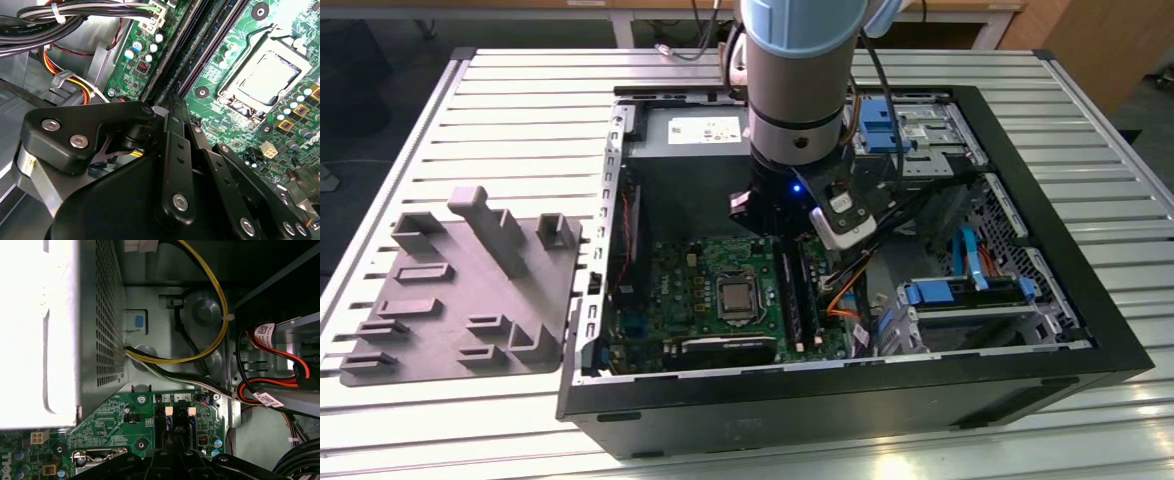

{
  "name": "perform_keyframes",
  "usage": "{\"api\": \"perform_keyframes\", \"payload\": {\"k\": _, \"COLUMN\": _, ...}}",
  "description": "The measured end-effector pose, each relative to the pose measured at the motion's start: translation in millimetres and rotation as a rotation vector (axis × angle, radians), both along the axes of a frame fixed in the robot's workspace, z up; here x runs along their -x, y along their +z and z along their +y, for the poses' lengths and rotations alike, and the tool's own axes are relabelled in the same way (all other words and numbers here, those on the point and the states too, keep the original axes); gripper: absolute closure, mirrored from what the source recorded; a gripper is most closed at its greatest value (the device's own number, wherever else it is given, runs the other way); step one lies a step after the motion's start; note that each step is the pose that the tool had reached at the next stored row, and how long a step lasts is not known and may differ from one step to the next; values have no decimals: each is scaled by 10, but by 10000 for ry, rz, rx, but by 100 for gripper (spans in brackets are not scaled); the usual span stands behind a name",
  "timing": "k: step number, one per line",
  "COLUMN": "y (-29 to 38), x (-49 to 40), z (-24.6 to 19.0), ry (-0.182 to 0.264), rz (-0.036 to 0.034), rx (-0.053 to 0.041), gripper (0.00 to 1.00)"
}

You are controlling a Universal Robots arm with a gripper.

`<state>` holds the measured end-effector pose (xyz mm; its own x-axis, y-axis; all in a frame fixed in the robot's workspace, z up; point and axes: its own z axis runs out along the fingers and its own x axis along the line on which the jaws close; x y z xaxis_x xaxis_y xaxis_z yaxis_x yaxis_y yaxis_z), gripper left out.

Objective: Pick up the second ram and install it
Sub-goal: 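Press down the second ram until it locks into place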

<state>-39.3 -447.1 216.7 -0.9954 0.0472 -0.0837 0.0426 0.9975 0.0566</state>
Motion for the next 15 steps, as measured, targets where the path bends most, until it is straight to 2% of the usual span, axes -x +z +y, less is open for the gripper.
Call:
{"api": "perform_keyframes", "payload": {"k": 11, "y": -19, "x": 0, "z": 0, "ry": 0, "rz": 0, "rx": 1, "gripper": 89}}
{"api": "perform_keyframes", "payload": {"k": 15, "y": 28, "x": -1, "z": 3, "ry": -1, "rz": -8, "rx": -20, "gripper": 89}}
